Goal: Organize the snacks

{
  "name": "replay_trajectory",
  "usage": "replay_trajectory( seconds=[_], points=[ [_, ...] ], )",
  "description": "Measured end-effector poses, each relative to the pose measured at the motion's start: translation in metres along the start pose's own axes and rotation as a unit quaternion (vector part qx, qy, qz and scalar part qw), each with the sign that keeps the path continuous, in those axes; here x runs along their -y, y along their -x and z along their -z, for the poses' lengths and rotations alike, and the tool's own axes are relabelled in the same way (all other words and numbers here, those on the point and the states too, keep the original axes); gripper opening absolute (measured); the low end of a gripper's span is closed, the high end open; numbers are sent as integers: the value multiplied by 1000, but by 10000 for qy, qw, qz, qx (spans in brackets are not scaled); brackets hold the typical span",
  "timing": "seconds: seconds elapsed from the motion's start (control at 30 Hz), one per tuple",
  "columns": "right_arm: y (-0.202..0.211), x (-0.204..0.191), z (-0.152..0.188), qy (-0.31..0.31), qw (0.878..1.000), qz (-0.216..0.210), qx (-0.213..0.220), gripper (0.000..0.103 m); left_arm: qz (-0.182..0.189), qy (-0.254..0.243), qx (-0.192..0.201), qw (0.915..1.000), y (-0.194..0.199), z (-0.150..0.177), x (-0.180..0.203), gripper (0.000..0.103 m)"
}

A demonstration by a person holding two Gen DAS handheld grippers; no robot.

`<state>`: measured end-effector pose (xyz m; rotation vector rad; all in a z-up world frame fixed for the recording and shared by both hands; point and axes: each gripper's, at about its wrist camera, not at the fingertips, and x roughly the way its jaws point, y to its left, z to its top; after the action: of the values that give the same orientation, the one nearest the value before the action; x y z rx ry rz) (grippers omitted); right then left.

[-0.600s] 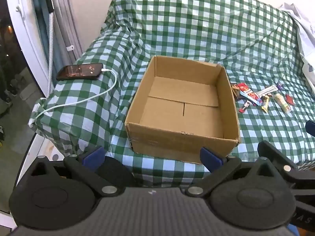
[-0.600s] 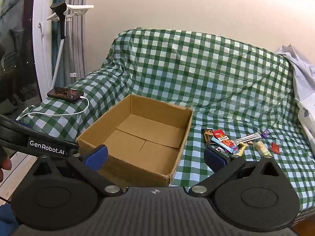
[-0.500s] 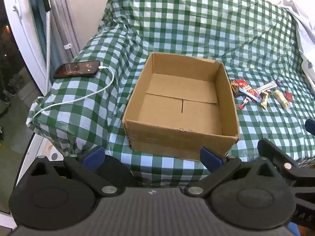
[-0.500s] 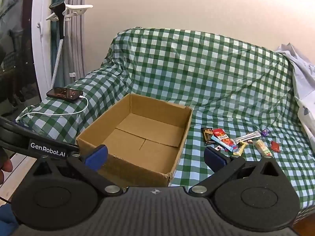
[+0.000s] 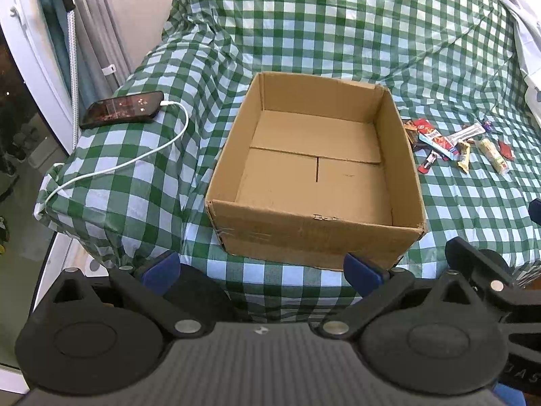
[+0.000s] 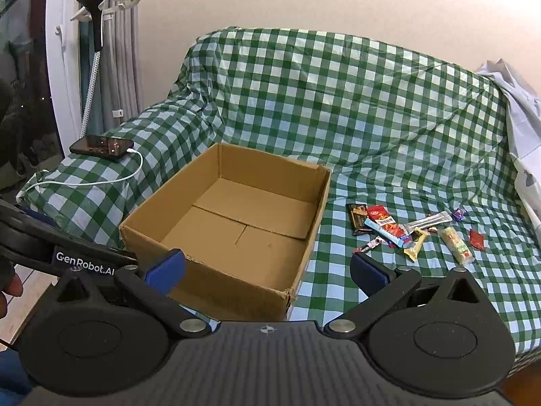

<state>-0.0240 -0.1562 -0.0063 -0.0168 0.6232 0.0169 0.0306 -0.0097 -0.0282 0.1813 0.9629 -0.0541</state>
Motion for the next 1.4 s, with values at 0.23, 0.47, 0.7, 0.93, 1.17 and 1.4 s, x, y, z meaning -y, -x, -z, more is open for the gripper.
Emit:
replay_trajectory(
  seconds=[0.23,0.47,0.7,0.93,1.17,1.4],
  points=[
    [-12,-1,0,-7,9999,3,-125,103,55,84,230,9997,-8,-5,-5,103],
    [-12,-4,-2,-12,9999,23,-142,103,36,67,271,9996,-9,-4,-5,103],
    [-13,-3,-2,-24,9999,12,-150,103,22,64,281,9996,-10,-4,-6,103],
    [-13,-6,-2,-30,9998,29,-168,103,-25,40,250,9997,-11,-3,-6,103],
    [-21,-2,4,-190,9997,3,-176,103,50,-61,91,9999,-14,-5,3,103],
    [-30,28,12,-725,9970,182,-182,103,155,-213,138,9996,-18,-14,23,103]
  ],
)
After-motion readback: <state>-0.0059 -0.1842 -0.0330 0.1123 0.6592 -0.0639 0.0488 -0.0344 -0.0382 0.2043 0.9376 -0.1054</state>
